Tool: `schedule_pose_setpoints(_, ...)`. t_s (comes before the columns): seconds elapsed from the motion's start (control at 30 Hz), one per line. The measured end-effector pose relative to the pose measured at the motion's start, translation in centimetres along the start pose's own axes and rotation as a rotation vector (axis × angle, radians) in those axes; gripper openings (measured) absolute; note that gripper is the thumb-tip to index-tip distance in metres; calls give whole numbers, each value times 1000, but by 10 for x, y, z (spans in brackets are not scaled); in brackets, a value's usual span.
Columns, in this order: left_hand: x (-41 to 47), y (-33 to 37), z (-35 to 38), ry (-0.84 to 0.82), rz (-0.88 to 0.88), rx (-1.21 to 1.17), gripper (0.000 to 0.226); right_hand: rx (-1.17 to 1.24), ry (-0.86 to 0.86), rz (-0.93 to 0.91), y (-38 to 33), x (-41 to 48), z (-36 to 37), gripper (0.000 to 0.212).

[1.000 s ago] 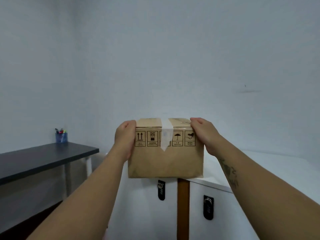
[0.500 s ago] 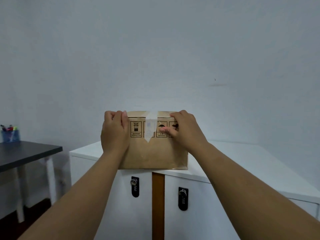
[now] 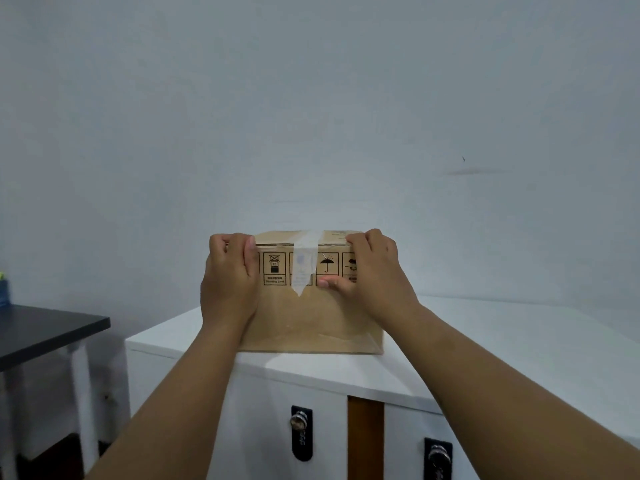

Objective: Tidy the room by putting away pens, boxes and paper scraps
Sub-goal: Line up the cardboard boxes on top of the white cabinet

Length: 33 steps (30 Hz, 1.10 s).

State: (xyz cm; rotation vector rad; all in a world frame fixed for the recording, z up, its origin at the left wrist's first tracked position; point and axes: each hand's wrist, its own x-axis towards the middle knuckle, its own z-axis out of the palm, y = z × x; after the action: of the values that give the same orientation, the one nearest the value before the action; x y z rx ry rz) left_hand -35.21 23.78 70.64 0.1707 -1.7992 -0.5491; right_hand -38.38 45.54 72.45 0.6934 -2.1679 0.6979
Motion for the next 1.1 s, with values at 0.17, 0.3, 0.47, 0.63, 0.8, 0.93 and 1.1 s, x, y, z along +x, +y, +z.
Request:
schedule_pose_setpoints(0.17, 19, -28, 20, 0, 4, -32, 38, 2, 53, 9, -7, 16, 32, 75)
schedule_pose_setpoints(0.3, 32, -48, 35, -5, -3, -60, 38, -34, 64, 14, -10, 28, 54, 75)
schedule_pose_setpoints(0.47, 49, -75, 42, -16, -22, -118, 39, -104, 164, -48, -26, 37, 79, 76)
schedule_pose_setpoints(0.63, 62, -95, 49, -70, -68, -154, 42, -168, 217, -55, -42, 43, 99, 79)
schedule_pose_setpoints(0.8, 69, -95, 53, -163, -163, -124, 44, -234, 223, -101, -37, 45, 109, 101)
schedule_pose_setpoints(0.93, 71, -92, 37, -275, -117, -82, 43, -206, 310, -201, -28, 36, 112, 111)
schedule_pose_setpoints(1.1, 81, -86, 11, -434, 85, 239, 69, 252, 245, -11, -24, 18, 117, 131)
